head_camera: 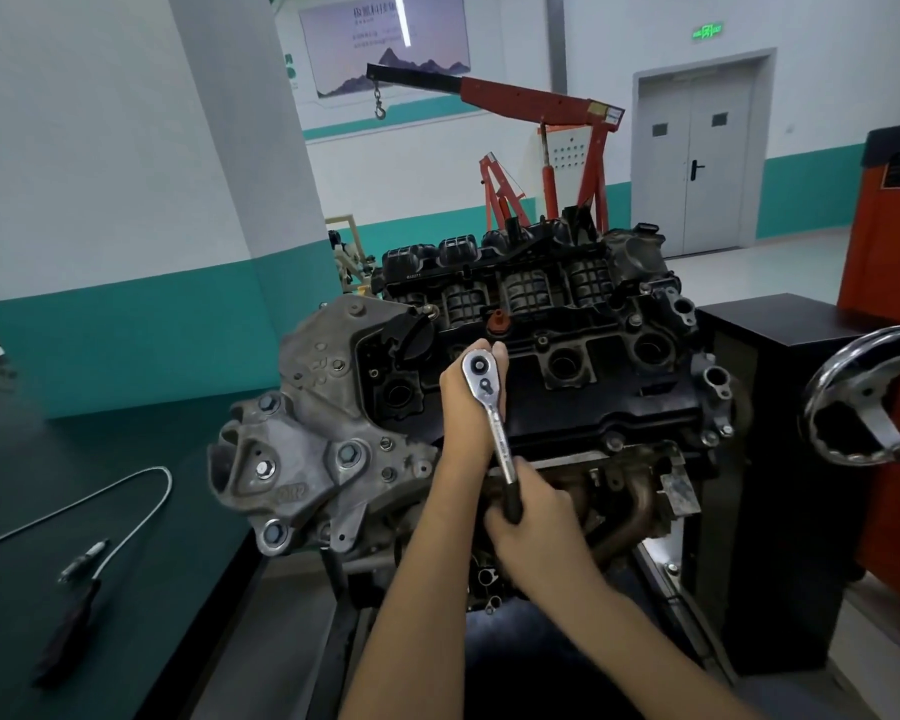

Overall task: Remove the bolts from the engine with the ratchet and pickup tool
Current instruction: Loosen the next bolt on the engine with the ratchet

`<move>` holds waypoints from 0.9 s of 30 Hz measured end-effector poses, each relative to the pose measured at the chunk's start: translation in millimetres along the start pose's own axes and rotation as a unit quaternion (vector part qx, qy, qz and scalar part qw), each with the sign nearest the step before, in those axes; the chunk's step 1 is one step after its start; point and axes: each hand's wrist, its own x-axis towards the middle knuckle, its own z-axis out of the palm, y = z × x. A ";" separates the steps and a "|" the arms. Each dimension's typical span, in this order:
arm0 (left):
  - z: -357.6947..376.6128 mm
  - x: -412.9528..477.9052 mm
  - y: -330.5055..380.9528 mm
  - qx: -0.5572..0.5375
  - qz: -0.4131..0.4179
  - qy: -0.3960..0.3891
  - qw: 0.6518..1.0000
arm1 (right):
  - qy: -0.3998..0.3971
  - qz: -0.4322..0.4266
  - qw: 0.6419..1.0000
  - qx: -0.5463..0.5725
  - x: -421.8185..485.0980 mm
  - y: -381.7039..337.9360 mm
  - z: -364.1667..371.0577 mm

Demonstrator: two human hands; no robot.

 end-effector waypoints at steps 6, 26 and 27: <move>-13.5 9.8 -0.7 0.053 0.008 -0.098 0.994 | -0.115 -0.065 0.978 -0.164 34.4 -0.6 -84.2; -17.6 7.5 1.9 0.029 -0.007 -0.071 0.997 | -0.072 -0.026 0.989 -0.127 19.2 4.2 -34.4; -19.1 8.9 2.2 0.040 -0.009 -0.084 0.996 | -0.099 -0.041 0.980 -0.168 27.9 5.4 -56.7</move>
